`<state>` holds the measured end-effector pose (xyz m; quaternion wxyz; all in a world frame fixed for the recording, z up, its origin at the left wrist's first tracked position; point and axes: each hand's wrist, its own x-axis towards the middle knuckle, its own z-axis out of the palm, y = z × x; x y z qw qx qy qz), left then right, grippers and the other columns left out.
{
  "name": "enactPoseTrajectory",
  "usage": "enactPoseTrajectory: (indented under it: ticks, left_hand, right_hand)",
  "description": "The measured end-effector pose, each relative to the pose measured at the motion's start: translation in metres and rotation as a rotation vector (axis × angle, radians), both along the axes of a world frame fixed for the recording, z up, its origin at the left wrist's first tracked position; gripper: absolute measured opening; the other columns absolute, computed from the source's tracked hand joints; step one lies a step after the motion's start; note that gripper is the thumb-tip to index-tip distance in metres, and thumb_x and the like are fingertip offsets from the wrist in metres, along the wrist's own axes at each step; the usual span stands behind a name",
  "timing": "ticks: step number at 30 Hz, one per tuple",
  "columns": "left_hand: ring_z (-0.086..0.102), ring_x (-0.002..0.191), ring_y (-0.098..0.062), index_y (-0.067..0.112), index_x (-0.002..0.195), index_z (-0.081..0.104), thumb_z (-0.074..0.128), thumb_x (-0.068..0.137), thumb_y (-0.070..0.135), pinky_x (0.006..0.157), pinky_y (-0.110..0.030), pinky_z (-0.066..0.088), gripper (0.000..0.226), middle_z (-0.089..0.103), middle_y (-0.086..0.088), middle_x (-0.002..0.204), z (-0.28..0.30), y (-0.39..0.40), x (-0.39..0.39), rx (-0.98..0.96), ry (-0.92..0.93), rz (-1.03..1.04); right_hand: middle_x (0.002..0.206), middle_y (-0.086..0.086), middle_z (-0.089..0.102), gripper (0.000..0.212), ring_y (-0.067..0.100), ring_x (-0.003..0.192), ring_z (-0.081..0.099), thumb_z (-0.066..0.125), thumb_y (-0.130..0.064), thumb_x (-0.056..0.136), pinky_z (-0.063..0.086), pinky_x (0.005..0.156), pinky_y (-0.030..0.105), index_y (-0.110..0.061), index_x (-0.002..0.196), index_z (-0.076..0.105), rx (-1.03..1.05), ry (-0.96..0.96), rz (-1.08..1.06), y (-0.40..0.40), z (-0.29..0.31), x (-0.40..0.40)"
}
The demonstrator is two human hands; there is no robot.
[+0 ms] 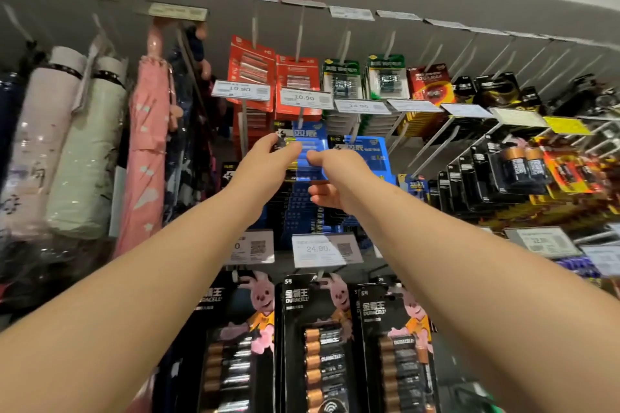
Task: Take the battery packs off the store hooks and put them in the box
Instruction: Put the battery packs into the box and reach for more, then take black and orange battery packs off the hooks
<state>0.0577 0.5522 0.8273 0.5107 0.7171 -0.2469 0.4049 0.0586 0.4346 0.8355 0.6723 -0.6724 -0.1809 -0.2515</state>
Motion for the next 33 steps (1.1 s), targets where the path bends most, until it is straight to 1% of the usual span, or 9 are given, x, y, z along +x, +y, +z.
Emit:
enactPoseTrajectory:
  ticks: [9, 15, 17, 19, 21, 23, 26, 30, 33]
  left_hand:
    - [0.037, 0.141, -0.022, 0.018, 0.155, 0.030, 0.056, 0.098, 0.038, 0.097, -0.028, 0.030, 0.066, 0.035, -0.004, 0.158, -0.008, 0.001, 0.001, -0.013, 0.069, -0.025]
    - [0.038, 0.138, -0.019, 0.018, 0.152, 0.035, 0.052, 0.101, 0.031, 0.104, -0.030, 0.031, 0.056, 0.037, -0.002, 0.156, -0.035, -0.030, -0.053, -0.096, -0.010, -0.013]
    - [0.044, 0.126, -0.011, 0.017, 0.147, 0.042, 0.052, 0.101, 0.028, 0.094, -0.019, 0.032, 0.049, 0.044, 0.000, 0.149, -0.052, -0.056, -0.073, -0.084, -0.031, -0.049]
    - [0.052, 0.106, -0.001, 0.015, 0.140, 0.049, 0.053, 0.100, 0.024, 0.073, -0.003, 0.037, 0.041, 0.052, 0.002, 0.134, -0.077, -0.090, -0.093, -0.083, -0.026, -0.103]
    - [0.053, 0.084, 0.008, 0.013, 0.131, 0.056, 0.054, 0.099, 0.021, 0.059, 0.002, 0.035, 0.033, 0.059, 0.003, 0.118, -0.111, -0.130, -0.110, -0.085, 0.000, -0.153]
    - [0.055, 0.084, 0.004, 0.015, 0.122, 0.059, 0.055, 0.098, 0.018, 0.069, -0.005, 0.039, 0.025, 0.061, 0.005, 0.108, -0.150, -0.169, -0.124, -0.081, 0.064, -0.224]
    - [0.056, 0.101, -0.009, 0.024, 0.111, 0.060, 0.063, 0.089, 0.030, 0.087, -0.024, 0.043, 0.023, 0.063, 0.004, 0.110, -0.214, -0.230, -0.141, -0.074, 0.205, -0.332]
    - [0.055, 0.098, -0.001, 0.025, 0.115, 0.058, 0.054, 0.099, 0.019, 0.082, -0.016, 0.041, 0.017, 0.060, 0.012, 0.108, -0.303, -0.304, -0.164, -0.008, 0.412, -0.416]
    - [0.058, 0.102, -0.010, 0.030, 0.102, 0.058, 0.050, 0.100, 0.018, 0.083, -0.025, 0.040, 0.015, 0.063, 0.007, 0.109, -0.373, -0.353, -0.179, 0.006, 0.644, -0.511]
  right_hand:
    - [0.078, 0.010, 0.055, 0.024, 0.019, 0.059, 0.055, 0.058, -0.027, 0.096, 0.054, 0.056, 0.030, -0.008, 0.110, 0.052, -0.018, 0.056, 0.011, -0.007, -0.020, -0.001]
    - [0.067, 0.007, 0.042, 0.037, 0.019, 0.053, 0.044, 0.053, -0.017, 0.098, 0.043, 0.043, 0.023, -0.001, 0.130, 0.049, 0.016, 0.010, 0.086, -0.058, -0.052, -0.051]
    - [0.068, 0.007, 0.046, 0.019, 0.019, 0.054, 0.047, 0.053, -0.019, 0.098, 0.044, 0.044, 0.023, -0.005, 0.110, 0.058, 0.027, -0.004, 0.097, -0.081, -0.066, -0.074]
    - [0.070, 0.005, 0.052, 0.013, 0.017, 0.054, 0.053, 0.054, -0.024, 0.098, 0.048, 0.048, 0.023, -0.014, 0.088, 0.055, 0.028, 0.006, 0.082, -0.111, -0.091, -0.096]
    - [0.066, 0.004, 0.050, 0.019, 0.015, 0.050, 0.052, 0.053, -0.022, 0.098, 0.046, 0.047, 0.022, -0.016, 0.080, 0.052, 0.031, 0.036, 0.076, -0.149, -0.126, -0.117]
    - [0.064, 0.002, 0.049, 0.023, 0.014, 0.051, 0.051, 0.052, -0.021, 0.098, 0.046, 0.047, 0.020, -0.016, 0.076, 0.052, 0.000, 0.084, 0.059, -0.189, -0.166, -0.139]
    - [0.067, 0.001, 0.054, 0.017, 0.012, 0.054, 0.058, 0.053, -0.026, 0.098, 0.048, 0.049, 0.023, -0.019, 0.082, 0.052, -0.012, 0.185, 0.006, -0.253, -0.229, -0.167]
    - [0.077, 0.001, 0.061, 0.009, 0.015, 0.065, 0.064, 0.056, -0.023, 0.096, 0.051, 0.058, 0.028, -0.020, 0.089, 0.052, -0.062, 0.285, -0.083, -0.332, -0.311, -0.200]
    - [0.078, -0.001, 0.061, 0.009, 0.014, 0.068, 0.062, 0.054, -0.019, 0.098, 0.051, 0.060, 0.025, -0.020, 0.090, 0.052, -0.074, 0.401, -0.129, -0.384, -0.373, -0.226]
